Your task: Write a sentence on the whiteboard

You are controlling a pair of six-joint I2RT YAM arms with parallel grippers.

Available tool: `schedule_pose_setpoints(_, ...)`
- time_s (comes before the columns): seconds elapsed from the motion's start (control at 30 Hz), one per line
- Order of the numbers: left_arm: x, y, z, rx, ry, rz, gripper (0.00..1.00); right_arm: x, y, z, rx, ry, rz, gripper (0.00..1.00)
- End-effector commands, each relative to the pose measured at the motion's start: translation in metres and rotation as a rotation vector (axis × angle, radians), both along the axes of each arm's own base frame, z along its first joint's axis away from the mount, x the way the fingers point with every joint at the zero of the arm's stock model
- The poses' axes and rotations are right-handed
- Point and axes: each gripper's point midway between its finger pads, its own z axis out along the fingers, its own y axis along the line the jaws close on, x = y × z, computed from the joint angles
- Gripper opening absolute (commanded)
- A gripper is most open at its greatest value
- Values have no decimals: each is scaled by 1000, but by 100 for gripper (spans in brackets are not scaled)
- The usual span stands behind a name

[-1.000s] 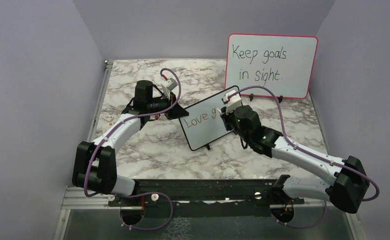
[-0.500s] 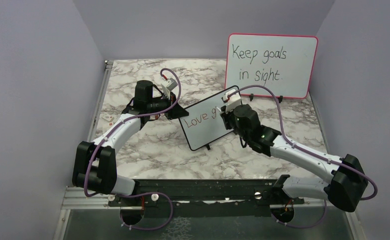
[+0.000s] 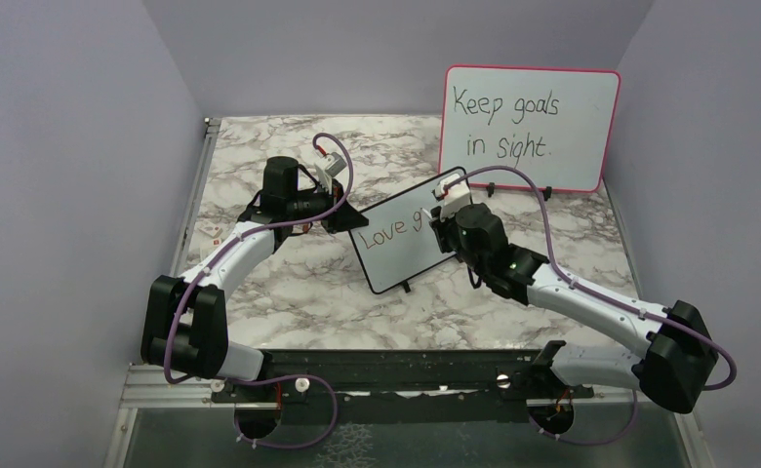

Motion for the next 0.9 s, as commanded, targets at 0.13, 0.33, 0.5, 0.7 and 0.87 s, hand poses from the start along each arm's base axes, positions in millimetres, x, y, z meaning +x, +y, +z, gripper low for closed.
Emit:
schedule_pose_setpoints(0.13, 4, 18, -54, 173, 66, 87, 0, -4, -9, -16, -17, 44, -18, 0)
schedule_pose_setpoints(0.33, 4, 18, -54, 174, 66, 89, 0, -10, -14, -24, -39, 74, -19, 0)
schedule_pose_setpoints(0.5, 4, 18, -54, 174, 66, 88, 0, -13, -15, -27, -44, 89, -14, 1)
schedule_pose_setpoints(0.7, 4, 18, -55, 175, 69, 88, 0, -15, -12, -29, -44, 103, 4, 0)
schedule_pose_setpoints(0.87, 4, 18, -56, 176, 71, 88, 0, -15, -11, -27, -42, 99, 9, 1)
